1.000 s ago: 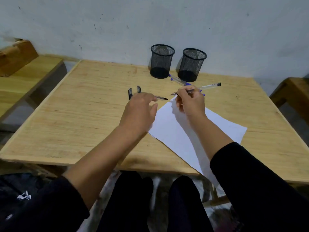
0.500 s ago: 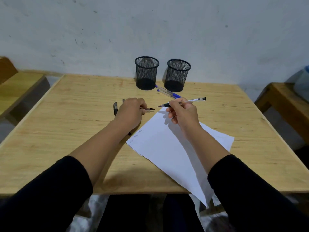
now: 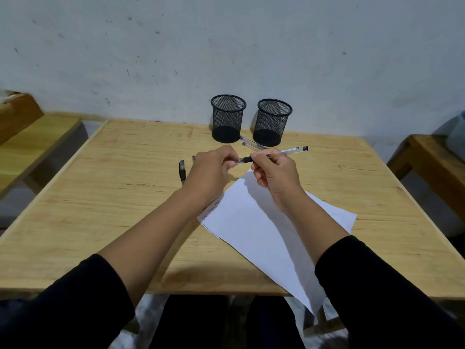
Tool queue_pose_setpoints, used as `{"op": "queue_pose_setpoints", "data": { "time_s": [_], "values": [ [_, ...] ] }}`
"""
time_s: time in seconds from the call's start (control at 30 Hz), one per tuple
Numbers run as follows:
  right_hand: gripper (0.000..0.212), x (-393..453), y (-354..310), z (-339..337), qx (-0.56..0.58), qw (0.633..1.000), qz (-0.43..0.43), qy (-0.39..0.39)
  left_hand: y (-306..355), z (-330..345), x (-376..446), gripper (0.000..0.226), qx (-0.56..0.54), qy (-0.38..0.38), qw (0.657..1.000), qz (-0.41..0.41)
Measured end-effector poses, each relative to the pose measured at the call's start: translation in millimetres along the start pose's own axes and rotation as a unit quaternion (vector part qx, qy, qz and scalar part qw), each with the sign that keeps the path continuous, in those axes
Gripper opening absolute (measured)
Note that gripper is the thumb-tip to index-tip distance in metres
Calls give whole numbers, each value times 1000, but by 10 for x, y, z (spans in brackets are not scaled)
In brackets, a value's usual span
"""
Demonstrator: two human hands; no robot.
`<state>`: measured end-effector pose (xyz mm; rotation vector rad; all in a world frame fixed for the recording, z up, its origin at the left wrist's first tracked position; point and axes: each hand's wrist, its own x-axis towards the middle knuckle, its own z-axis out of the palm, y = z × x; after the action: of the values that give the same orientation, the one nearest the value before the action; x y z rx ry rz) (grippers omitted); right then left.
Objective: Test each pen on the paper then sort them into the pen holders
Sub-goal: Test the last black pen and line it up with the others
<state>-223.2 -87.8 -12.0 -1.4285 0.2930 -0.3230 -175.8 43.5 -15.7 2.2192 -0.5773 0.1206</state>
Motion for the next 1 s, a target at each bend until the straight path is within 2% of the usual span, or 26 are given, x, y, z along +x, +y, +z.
{"op": "queue_pose_setpoints", "data": {
  "time_s": [0.17, 0.27, 0.37, 0.47, 0.6, 0.8, 1.0],
  "values": [
    [23, -66, -109, 65, 14, 997, -60, -35, 96, -109, -79, 19, -47, 49, 998, 20],
    [22, -111, -93, 101, 1, 998, -57, -39, 67, -165, -96, 18, -38, 28, 999, 10],
    [21, -157, -104, 143, 8, 998, -54, -20, 21, -260, -76, 20, -18, 13, 1000, -2],
    [18, -229, -138, 174, 34, 996, -77, 18, -40, -437, -31, 21, -27, 33, 999, -29],
    [10, -420, -66, 254, -75, 991, -105, 33, -137, -640, 21, 18, -72, 68, 994, -55],
    [9, -620, 194, 472, -216, 970, -93, 58, -139, -680, -15, 20, -133, 92, 986, -48],
    [10, -567, 379, 597, -232, 966, -69, 93, -527, -515, -236, 22, -50, 136, 979, -144]
  ]
}}
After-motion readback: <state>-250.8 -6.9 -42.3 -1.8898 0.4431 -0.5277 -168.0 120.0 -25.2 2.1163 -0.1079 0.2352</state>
